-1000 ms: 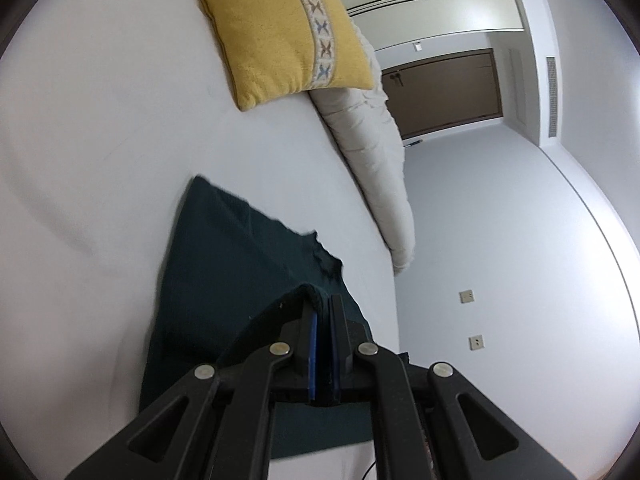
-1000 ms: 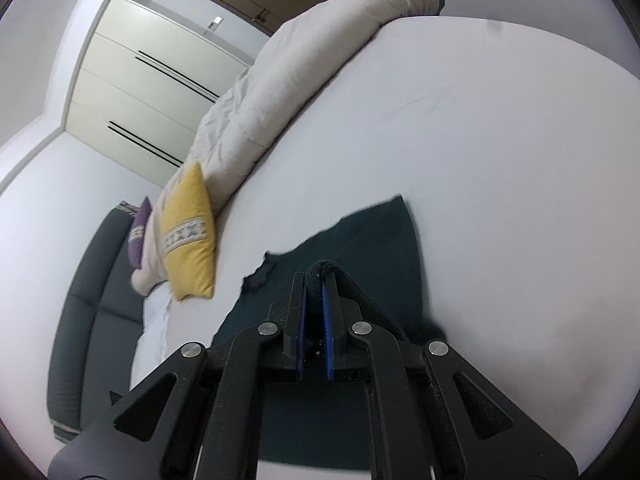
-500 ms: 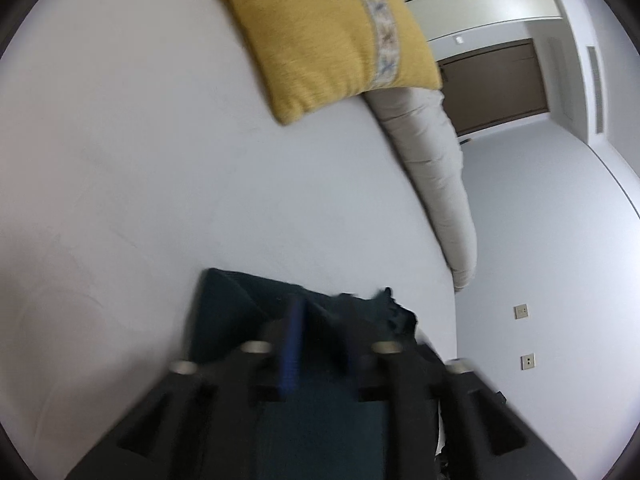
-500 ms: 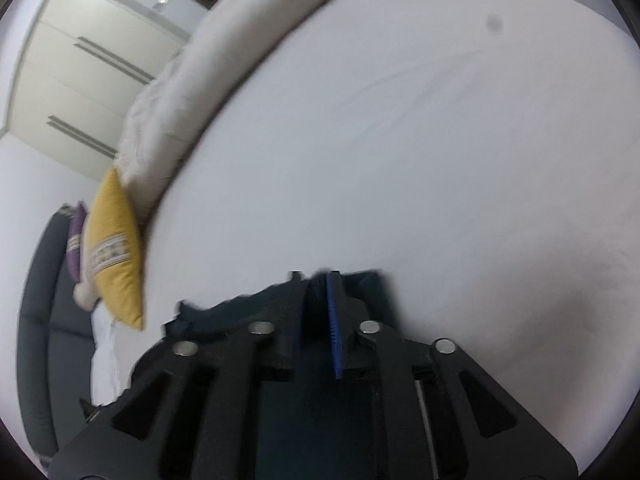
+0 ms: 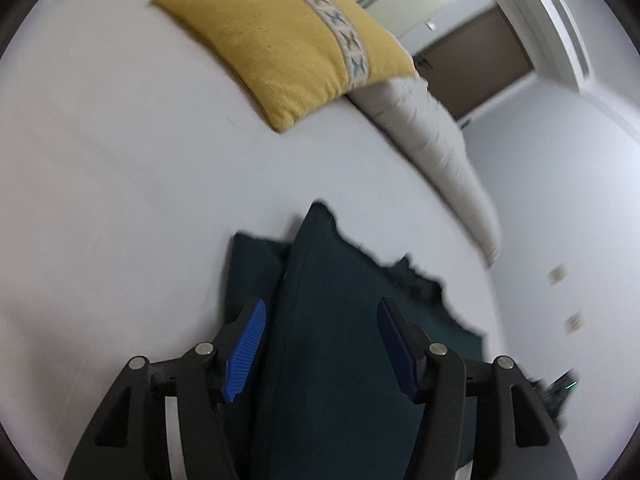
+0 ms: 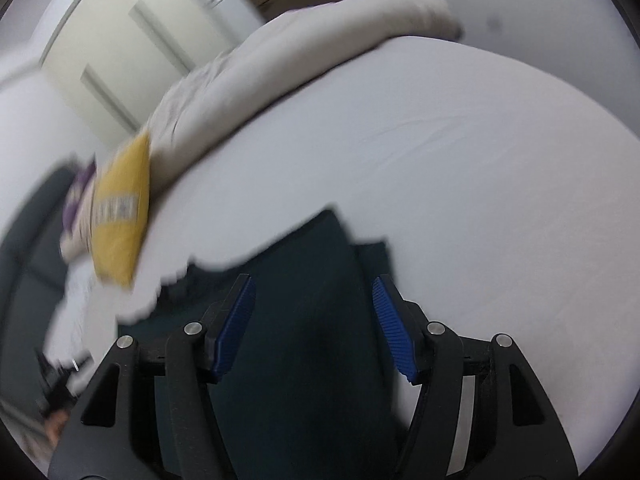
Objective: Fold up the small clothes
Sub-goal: 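Lay the hem down over the collar and press with both grippers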
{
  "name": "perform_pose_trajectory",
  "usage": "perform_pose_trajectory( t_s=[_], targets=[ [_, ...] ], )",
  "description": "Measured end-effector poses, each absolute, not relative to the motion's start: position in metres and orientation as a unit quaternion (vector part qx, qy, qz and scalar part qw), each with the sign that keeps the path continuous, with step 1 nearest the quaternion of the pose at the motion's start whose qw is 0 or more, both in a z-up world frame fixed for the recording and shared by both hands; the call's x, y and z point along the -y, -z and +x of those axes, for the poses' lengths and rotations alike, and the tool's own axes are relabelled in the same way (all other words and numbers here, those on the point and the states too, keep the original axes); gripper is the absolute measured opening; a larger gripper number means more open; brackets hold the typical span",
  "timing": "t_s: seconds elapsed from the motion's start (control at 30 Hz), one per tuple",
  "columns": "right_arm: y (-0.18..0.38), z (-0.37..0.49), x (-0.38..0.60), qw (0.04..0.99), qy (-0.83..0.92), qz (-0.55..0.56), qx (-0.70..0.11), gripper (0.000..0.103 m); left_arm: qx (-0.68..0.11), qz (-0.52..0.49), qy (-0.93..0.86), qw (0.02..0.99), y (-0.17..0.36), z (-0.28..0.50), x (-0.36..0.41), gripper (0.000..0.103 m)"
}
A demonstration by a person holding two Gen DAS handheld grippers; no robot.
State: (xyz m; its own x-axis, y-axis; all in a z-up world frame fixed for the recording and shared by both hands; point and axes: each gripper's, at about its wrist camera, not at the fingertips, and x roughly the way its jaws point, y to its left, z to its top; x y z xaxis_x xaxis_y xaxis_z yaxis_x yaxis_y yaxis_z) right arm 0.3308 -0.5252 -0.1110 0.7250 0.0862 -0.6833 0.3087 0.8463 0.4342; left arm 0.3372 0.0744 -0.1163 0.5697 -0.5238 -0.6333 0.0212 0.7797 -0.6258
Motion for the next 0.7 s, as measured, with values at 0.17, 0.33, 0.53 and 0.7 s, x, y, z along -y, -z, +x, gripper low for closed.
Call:
perform_pose_trajectory(
  t_s=[0.17,0.33,0.53,0.7],
  targets=[
    [0.12,0.312,0.487,0.901,0.068,0.19,-0.385,0.06,-0.426,-0.233,0.148,0.862,0.118,0.302,-0.071,0.058],
    [0.125,0.283,0.476,0.903,0.106,0.151,-0.387,0.06,-0.432,-0.179,0.144,0.872,0.126,0.279,-0.063,0.053],
    [0.14,0.236,0.489,0.899,0.114,0.142,-0.398,0.059,-0.429,-0.161,0.126,0.88,0.13,0.268,-0.065,0.015],
    [0.146,0.22,0.493,0.895,0.104,0.143,-0.41,0.034,-0.423,-0.145,0.125,0.886,0.128,0.258,-0.064,0.008]
  ],
)
